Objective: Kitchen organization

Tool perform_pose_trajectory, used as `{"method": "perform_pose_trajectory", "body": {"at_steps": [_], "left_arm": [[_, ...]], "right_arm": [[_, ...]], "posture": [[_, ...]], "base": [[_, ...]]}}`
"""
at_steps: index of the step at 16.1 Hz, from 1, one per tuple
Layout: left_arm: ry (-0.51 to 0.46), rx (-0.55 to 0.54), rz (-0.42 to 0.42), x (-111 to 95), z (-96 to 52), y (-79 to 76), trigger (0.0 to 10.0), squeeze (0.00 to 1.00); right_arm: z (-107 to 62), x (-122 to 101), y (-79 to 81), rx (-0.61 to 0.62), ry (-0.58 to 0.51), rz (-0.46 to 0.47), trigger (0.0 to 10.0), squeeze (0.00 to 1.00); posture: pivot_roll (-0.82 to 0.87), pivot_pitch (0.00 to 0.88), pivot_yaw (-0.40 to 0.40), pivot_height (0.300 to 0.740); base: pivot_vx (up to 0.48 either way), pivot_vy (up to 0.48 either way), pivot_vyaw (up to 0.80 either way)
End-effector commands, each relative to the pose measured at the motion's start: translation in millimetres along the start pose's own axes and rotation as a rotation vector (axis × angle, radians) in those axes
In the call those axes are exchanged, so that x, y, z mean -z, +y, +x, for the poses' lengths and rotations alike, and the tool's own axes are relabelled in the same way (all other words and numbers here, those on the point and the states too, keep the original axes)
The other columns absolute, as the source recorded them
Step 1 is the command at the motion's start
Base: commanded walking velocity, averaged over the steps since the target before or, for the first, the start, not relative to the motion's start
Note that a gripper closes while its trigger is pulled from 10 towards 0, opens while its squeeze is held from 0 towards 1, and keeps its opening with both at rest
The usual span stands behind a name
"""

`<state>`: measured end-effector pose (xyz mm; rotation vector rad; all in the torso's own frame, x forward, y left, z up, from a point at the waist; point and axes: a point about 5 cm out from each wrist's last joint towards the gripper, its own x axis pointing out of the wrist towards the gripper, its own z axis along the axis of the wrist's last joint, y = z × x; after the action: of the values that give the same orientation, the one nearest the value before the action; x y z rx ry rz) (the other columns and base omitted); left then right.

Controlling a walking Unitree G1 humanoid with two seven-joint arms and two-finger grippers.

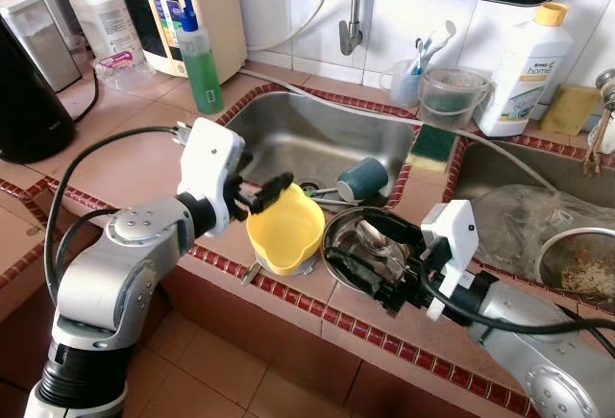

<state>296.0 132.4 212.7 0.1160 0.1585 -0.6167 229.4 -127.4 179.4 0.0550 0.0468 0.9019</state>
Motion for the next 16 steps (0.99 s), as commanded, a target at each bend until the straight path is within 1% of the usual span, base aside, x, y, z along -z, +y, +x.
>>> {"method": "perform_pose_trajectory", "body": {"at_steps": [1,2,3,4,6,9,13,14,16], "left_arm": [[0.04,0.002,0.014,3,0.1,0.1,10.0,0.0],[0.053,-0.004,0.015,5,1.6,0.1,10.0,0.0],[0.094,-0.029,0.006,10,6.3,2.2,10.0,0.0],[0.105,-0.037,0.015,12,8.3,2.7,10.0,0.0],[0.144,-0.052,-0.002,17,12.1,4.6,10.0,0.0],[0.227,-0.06,0.005,28,16.6,9.7,10.0,0.0],[0.257,-0.064,0.029,28,17.6,22.1,10.0,0.0],[0.268,-0.06,0.052,28,17.7,24.4,10.0,0.0],[0.297,-0.056,0.068,29,17.3,30.8,10.0,0.0]], "right_arm": [[-2.3,-2,2.9,-0.019,0.002,-0.005,10.0,0.0],[-3.4,-1,3.9,-0.022,0.007,-0.005,10.0,0.0],[-7.1,0,9.2,-0.043,0.015,0.002,10.0,0.0],[-8.7,1,11.0,-0.05,0.021,0.004,10.0,0.0],[-11.0,2,12.7,-0.05,0.028,0.006,10.0,0.0],[-15.9,2,16.5,-0.041,0.031,0.012,10.0,0.0],[-19.4,2,20.1,-0.024,0.031,0.02,10.0,0.0],[-20.4,2,20.0,-0.018,0.032,0.02,10.0,0.0],[-22.0,1,20.6,-0.014,0.031,0.02,10.0,0.0]], "posture": [[-0.14,0.051,0.047,0.74],[-0.14,0.054,0.048,0.74],[-0.15,0.064,0.051,0.74],[-0.16,0.067,0.053,0.74],[-0.16,0.072,0.057,0.74],[-0.18,0.089,0.073,0.74],[-0.19,0.102,0.082,0.74],[-0.19,0.102,0.082,0.74],[-0.2,0.109,0.084,0.74]], "base": [[0.0,0.0,0.0],[0.0,0.0,0.0],[0.0,0.0,0.0],[0.0,0.0,0.0],[0.0,0.0,0.0],[0.0,0.0,0.0],[0.0,0.0,0.0],[0.0,0.0,0.0],[0.0,0.0,0.0]]}}
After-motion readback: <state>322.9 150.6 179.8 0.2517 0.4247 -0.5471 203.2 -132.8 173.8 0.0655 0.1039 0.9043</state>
